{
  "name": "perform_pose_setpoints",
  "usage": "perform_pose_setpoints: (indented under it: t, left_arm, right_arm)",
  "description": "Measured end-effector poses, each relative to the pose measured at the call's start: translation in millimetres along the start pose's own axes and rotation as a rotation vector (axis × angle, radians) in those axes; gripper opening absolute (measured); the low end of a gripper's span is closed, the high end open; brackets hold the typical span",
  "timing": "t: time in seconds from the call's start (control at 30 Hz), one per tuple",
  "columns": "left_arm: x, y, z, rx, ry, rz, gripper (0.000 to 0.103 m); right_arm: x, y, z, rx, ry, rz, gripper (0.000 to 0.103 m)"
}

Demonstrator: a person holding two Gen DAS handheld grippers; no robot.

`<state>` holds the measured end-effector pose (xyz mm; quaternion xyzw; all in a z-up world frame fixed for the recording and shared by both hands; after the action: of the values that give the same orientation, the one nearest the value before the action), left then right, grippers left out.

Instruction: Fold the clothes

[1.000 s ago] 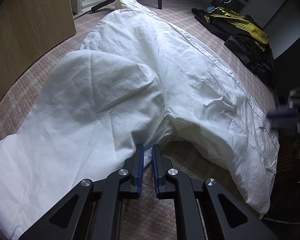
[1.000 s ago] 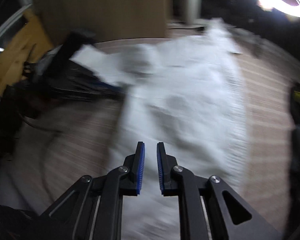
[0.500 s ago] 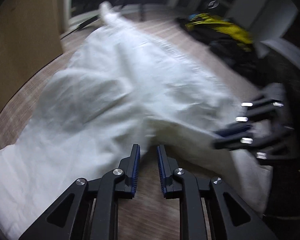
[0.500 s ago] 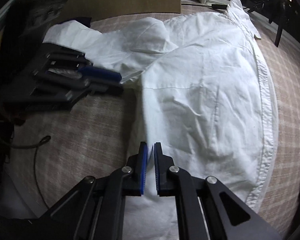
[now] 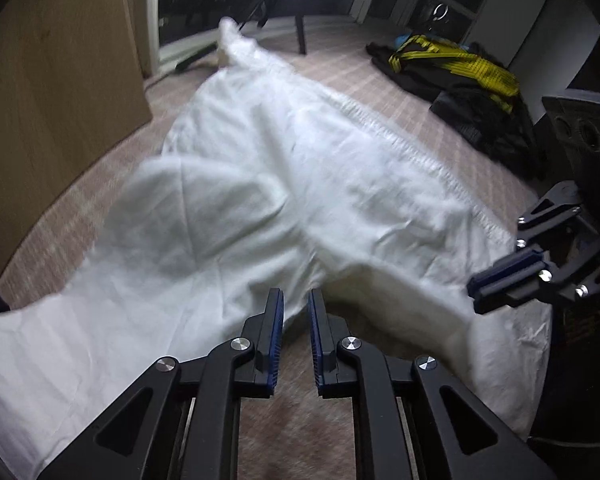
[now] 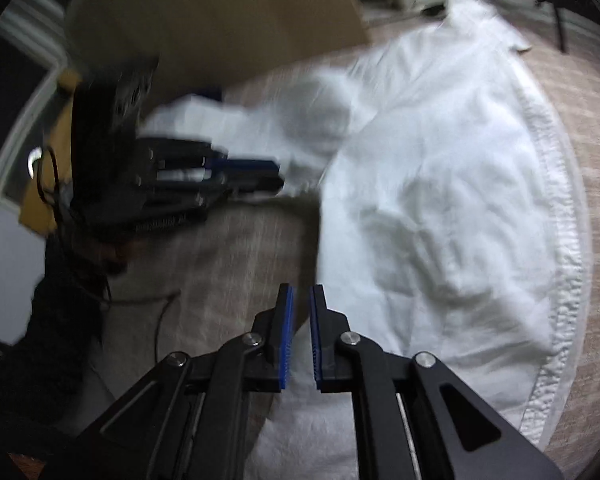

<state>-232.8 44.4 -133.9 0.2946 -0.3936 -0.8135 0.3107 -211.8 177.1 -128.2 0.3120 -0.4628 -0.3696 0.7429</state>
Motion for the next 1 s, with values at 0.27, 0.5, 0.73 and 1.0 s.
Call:
perform_pose_setpoints:
  t: [0.27, 0.5, 0.73, 1.0]
  left_arm:
    - [-26, -52, 16, 0.088, -0.065, -0.049, 0.017]
    - [-26, -23, 5, 0.043, -0.026, -0.001, 0.014]
    - [-95, 12, -51, 0.073, -0.076, -0.077, 0.018]
    - [-164, 4, -124, 0.137, 0.141, -0.128, 0.023]
  right_arm:
    - [13, -40, -26, 0.124, 0.152, -0.17, 0.008]
    - [-23, 28, -70, 0.075, 0.068, -0.267, 0.021]
    - [-99, 107, -129, 0.006, -0.183, -0.385, 0.028]
    - [-109, 101, -50, -0.067, -0.002, -0.291, 0.028]
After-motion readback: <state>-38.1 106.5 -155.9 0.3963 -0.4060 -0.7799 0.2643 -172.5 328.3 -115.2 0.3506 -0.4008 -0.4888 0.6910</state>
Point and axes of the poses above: each gripper's, at about its wrist camera, not at the fingertips, and y roughly against the way its jaws point, x to its left, z to its top, the point moved 1 cm from there along -y, roughly the way its jaws point, and after that the axes turned 2 degrees about -x, right-handed, at the moved point
